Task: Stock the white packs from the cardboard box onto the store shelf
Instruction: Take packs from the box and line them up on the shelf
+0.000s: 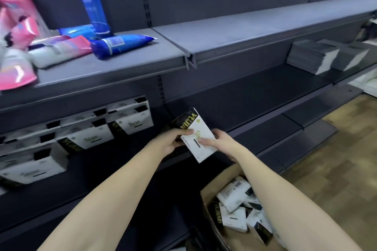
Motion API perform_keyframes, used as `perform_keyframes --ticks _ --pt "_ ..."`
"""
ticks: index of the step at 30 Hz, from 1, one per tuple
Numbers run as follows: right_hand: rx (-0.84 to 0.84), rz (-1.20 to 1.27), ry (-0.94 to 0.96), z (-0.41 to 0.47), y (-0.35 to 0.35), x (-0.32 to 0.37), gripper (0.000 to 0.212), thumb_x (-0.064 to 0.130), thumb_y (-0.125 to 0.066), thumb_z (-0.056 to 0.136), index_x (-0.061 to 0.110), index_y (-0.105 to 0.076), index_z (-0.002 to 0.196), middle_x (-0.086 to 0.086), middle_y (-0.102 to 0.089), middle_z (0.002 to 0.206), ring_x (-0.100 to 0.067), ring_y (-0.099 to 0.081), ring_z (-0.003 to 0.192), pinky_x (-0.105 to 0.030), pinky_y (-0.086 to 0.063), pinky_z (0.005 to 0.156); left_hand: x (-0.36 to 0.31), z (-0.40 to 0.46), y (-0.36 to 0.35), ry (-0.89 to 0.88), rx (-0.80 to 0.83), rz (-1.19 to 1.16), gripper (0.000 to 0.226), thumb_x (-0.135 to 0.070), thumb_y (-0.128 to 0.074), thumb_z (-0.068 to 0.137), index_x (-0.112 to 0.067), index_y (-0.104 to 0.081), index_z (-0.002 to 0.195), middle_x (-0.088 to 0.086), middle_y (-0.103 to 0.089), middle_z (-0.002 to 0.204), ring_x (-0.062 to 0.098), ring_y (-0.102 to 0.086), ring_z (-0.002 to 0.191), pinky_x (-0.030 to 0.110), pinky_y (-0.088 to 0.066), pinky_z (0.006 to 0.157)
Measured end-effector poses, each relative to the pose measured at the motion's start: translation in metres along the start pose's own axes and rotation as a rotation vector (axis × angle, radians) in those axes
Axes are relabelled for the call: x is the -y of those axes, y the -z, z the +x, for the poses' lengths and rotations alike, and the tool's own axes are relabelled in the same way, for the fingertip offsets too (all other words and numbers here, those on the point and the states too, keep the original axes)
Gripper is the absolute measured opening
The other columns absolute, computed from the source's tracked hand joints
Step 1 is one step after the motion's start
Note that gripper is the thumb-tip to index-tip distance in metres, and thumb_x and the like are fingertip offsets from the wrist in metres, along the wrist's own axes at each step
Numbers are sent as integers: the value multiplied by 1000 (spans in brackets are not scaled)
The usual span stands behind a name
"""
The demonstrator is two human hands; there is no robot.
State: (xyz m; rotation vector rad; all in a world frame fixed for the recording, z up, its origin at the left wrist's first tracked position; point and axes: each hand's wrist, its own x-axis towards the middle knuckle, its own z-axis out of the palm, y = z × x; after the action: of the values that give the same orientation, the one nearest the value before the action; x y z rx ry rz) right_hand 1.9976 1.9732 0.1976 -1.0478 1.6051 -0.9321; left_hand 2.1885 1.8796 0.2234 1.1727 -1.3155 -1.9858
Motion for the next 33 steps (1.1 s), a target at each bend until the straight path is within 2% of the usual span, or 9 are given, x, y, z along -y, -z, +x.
perform_keyframes --ticks 3,5,8,12,15,19,23,28,33 --pt "-10 -7 39 5 -30 22 75 43 -89 68 17 -53 128 6 -68 119 -7 -68 99 -22 -52 79 -5 -11 35 -43 -72 34 63 -10 -87 68 -8 -62 126 5 -73 113 23 -68 109 39 -57 88" --pt "-31 -50 76 9 -49 38 76 43 -89 69 20 -49 129 8 -64 119 -2 -61 100 -19 -48 75 -8 -21 58 -83 -175 120 71 -17 -91 66 -12 -52 126 1 -70 114 21 -66 108 43 -55 93" --pt "-99 -140 129 21 -82 58 63 34 -89 71 16 -53 119 9 -62 109 -11 -62 100 -21 -49 69 -10 -37 91 -152 -398 361 62 -27 -86 75 -20 -45 122 -4 -56 113 18 -56 105 34 -48 90" --pt "-155 -423 190 42 -132 82 70 44 -86 66 17 -52 121 -3 -56 122 -28 -53 115 -44 -48 93 -5 -57 151 -184 -566 570 39 -33 -77 83 -13 -55 109 6 -59 112 21 -54 97 29 -42 73" --pt "-108 -616 232 49 -169 99 71 42 -83 71 20 -50 130 -5 -50 130 -30 -42 125 -41 -39 103 0 -84 197 -130 -588 790 15 -28 -67 90 -18 -56 92 4 -62 97 21 -58 89 30 -47 77" --pt "-23 -763 283 53 -214 111 72 43 -79 77 23 -43 136 -6 -46 130 -31 -36 128 -42 -39 105 6 -116 247 -43 -578 1012 14 -29 -55 96 -20 -57 86 4 -62 93 21 -59 86 36 -53 81" --pt "26 -810 339 57 -257 116 79 45 -77 79 23 -39 144 -4 -46 132 -31 -36 128 -45 -40 106 13 -141 279 15 -561 1145 19 -33 -52 96 -18 -64 98 4 -64 95 23 -62 85 35 -53 74" --pt "78 -883 428 65 -298 121 74 44 -77 80 32 -43 144 -1 -36 148 -34 -28 139 -44 -29 115 17 -160 304 47 -620 1232 23 -28 -56 94 -13 -66 108 9 -65 109 31 -63 98 40 -55 84" --pt "-102 -1047 511 68 -325 130 78 50 -78 74 46 -43 143 -5 -34 139 -33 -32 127 -46 -35 108 18 -165 320 59 -634 1284 26 -25 -54 96 -9 -63 114 13 -62 119 33 -61 108 41 -53 88"
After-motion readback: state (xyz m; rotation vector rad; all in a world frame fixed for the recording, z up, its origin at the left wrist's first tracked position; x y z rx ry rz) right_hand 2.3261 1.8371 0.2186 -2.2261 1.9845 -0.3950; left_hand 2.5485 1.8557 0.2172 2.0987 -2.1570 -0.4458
